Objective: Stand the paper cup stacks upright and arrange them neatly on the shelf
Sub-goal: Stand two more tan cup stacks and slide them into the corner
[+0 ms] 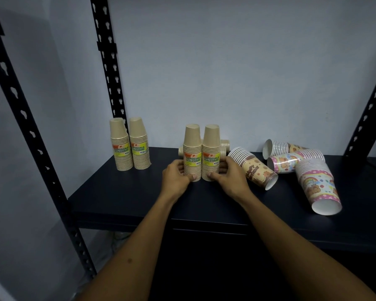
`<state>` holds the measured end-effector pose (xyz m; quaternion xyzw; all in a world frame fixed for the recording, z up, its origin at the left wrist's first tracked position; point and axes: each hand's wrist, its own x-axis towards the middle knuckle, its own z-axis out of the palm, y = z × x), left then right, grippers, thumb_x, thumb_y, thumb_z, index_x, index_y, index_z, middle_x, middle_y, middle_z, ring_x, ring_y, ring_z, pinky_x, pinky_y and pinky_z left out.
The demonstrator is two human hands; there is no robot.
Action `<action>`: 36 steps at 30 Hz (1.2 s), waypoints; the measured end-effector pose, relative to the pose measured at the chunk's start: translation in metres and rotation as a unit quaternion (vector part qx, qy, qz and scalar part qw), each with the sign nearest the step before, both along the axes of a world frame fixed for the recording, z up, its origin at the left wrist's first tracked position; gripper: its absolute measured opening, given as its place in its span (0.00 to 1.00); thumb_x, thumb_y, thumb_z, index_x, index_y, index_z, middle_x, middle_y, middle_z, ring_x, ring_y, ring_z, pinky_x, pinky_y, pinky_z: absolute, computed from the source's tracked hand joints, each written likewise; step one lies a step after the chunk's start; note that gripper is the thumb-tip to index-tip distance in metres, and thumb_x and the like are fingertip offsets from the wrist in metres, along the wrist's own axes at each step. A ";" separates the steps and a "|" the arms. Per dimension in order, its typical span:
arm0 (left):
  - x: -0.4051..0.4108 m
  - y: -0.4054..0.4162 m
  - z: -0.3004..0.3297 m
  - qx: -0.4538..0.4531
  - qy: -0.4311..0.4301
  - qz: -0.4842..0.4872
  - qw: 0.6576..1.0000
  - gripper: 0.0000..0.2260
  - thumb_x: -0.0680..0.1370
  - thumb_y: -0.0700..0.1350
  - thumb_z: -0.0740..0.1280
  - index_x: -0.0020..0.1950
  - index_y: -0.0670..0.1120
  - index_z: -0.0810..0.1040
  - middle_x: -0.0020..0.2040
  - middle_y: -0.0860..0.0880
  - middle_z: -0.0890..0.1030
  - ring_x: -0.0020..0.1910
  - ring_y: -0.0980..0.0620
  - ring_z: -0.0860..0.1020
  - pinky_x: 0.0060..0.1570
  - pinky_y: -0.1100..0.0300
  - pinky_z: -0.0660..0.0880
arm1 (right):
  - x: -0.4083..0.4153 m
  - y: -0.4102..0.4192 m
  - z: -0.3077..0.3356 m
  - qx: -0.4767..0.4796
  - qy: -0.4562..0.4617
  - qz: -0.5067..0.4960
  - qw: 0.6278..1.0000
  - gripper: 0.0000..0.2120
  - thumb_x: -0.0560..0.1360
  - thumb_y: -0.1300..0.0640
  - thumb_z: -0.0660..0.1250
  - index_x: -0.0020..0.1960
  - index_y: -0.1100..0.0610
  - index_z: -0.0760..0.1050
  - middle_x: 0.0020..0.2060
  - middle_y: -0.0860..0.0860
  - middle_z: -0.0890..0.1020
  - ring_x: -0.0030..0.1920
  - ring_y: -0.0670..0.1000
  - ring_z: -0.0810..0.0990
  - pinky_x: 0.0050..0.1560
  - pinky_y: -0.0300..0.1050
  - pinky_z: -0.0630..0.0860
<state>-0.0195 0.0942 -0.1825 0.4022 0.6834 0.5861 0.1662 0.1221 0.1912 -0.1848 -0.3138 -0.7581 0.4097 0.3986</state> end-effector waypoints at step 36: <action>-0.116 -0.111 0.008 -0.053 0.000 0.136 0.989 0.25 0.70 0.35 0.75 0.66 0.41 0.73 0.62 0.44 0.79 0.60 0.48 0.78 0.62 0.53 0.74 | -0.151 -0.079 0.005 0.034 -0.051 0.089 0.994 0.19 0.69 0.58 0.76 0.56 0.56 0.73 0.51 0.50 0.82 0.47 0.46 0.80 0.49 0.39 0.76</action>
